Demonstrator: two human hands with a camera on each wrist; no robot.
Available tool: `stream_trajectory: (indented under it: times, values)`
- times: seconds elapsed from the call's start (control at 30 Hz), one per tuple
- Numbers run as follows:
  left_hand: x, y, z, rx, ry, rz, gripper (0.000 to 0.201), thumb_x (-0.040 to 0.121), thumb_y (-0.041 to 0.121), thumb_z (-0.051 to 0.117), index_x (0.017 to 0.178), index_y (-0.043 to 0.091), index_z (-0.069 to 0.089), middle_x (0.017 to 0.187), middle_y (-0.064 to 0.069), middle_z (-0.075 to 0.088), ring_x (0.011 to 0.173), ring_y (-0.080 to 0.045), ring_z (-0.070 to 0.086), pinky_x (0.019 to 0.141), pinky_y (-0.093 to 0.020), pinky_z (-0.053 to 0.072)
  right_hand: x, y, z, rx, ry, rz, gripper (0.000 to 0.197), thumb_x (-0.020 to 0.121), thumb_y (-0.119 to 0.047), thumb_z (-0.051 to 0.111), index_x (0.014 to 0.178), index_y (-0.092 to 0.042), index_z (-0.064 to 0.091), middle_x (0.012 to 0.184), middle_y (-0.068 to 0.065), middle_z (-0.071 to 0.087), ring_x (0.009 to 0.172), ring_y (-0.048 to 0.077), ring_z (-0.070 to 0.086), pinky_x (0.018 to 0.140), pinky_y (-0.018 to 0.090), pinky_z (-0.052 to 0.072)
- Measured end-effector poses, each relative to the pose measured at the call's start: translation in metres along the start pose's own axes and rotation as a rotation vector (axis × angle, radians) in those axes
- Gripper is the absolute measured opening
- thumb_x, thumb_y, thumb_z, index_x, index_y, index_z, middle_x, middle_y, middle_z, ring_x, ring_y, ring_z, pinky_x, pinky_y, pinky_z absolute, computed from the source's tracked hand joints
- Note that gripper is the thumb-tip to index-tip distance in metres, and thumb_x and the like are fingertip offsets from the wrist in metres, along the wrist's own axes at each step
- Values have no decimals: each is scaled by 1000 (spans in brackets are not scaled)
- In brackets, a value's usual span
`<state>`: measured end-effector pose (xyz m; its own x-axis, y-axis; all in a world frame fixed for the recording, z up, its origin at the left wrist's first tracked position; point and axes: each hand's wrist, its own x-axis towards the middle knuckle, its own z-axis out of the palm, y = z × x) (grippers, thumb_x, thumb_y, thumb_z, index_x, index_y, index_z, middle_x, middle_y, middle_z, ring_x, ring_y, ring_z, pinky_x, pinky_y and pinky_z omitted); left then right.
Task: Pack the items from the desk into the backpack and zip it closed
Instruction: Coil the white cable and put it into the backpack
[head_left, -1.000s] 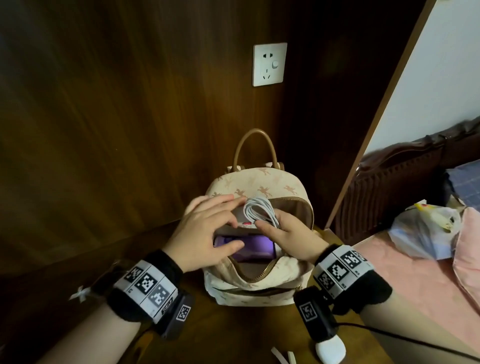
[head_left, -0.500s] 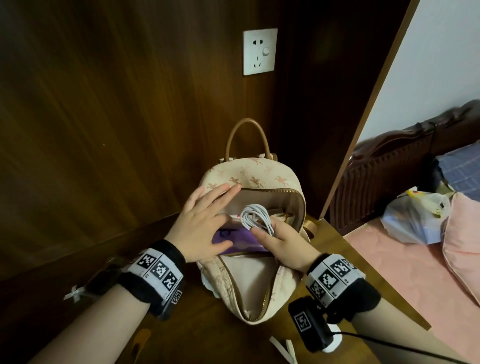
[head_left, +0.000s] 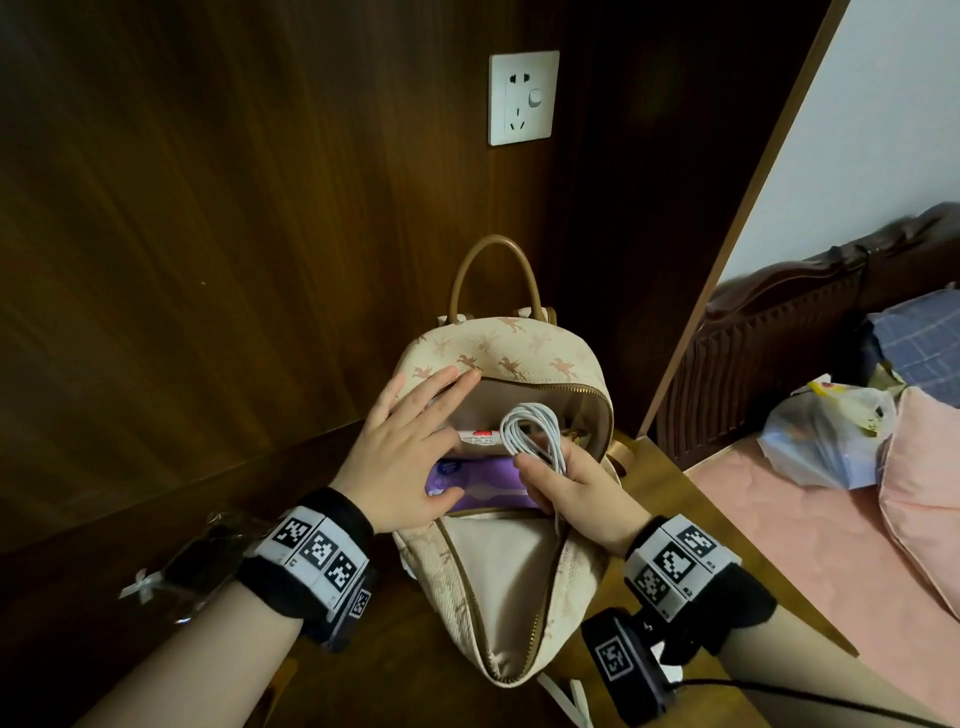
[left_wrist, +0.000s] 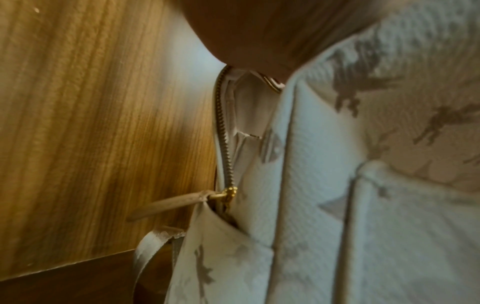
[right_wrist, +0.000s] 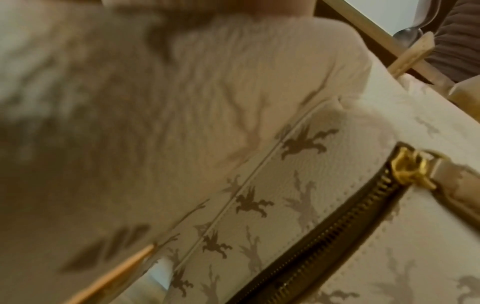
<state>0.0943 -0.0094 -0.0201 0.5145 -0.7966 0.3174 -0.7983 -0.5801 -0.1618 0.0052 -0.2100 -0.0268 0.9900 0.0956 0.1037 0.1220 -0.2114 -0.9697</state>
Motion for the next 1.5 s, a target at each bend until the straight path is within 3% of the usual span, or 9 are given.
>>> stream_trajectory:
  times: [0.27, 0.37, 0.5, 0.67, 0.77, 0.97, 1.23, 1.4, 1.5]
  values:
    - [-6, 7, -3, 53, -59, -62, 60, 63, 62, 58, 110, 26, 63, 159, 4, 4, 146, -16, 3, 116, -49, 5, 17, -41, -31, -304, -378, -8, 6, 95, -26, 48, 94, -23, 53, 78, -10, 54, 68, 0, 52, 67, 18, 45]
    - [-7, 10, -5, 20, -14, -54, 83, 60, 60, 62, 134, 26, 43, 154, 2, 21, 145, -18, 12, 115, -51, 8, 35, -64, -35, -479, -416, -83, 37, 89, -40, 48, 109, -10, 55, 88, -5, 57, 76, 6, 52, 73, 25, 47]
    - [-7, 10, -8, 39, -4, -37, 85, 56, 59, 66, 128, 20, 45, 140, -3, 45, 140, -23, 22, 113, -52, 11, 51, -71, -27, -597, -419, -157, 31, 94, -31, 50, 117, -9, 53, 102, -2, 60, 88, 11, 56, 85, 24, 45]
    - [-11, 12, -6, 55, -55, -81, 48, 62, 57, 58, 96, 24, 64, 144, -2, 41, 145, -19, 10, 115, -53, 8, 50, -27, -15, -596, -178, -148, 23, 95, -17, 51, 116, -10, 56, 100, -8, 58, 89, 3, 51, 84, 20, 38]
    - [-11, 12, -2, 63, -57, -90, 44, 62, 57, 57, 93, 26, 63, 154, -4, 25, 146, -20, 7, 114, -55, 7, 48, -11, -14, -543, -79, -64, 11, 95, -21, 51, 101, -15, 58, 85, -11, 56, 78, 6, 51, 77, 22, 38]
    - [-8, 10, 3, 92, -46, -79, 46, 62, 58, 54, 95, 27, 62, 159, -1, 5, 146, -20, 3, 114, -54, 6, 40, 11, -14, -509, 42, -53, 23, 94, -19, 54, 110, -4, 58, 102, 6, 60, 97, 17, 56, 87, 29, 42]
    - [11, -11, -10, 158, -18, 46, 19, 77, 43, 58, 80, 26, 67, 155, 0, 19, 118, -27, 39, 87, -42, 31, 30, 27, -9, -689, -24, -40, 35, 91, -37, 44, 108, -9, 53, 102, 9, 64, 98, 25, 59, 82, 31, 40]
    - [19, -16, -6, 61, 140, -67, 14, 77, 35, 64, 87, 26, 70, 153, -5, 15, 138, -38, 11, 106, -63, 20, 33, 26, -11, -632, 5, -25, 29, 95, -27, 50, 116, -6, 52, 109, 12, 64, 104, 28, 59, 87, 36, 43]
    - [25, -9, -10, -17, 39, -167, 12, 75, 33, 72, 84, 26, 72, 158, -1, -2, 143, -37, 5, 96, -61, 39, 34, 27, -12, -590, -5, -22, 31, 95, -26, 51, 119, -5, 52, 112, 12, 64, 107, 27, 58, 91, 38, 42]
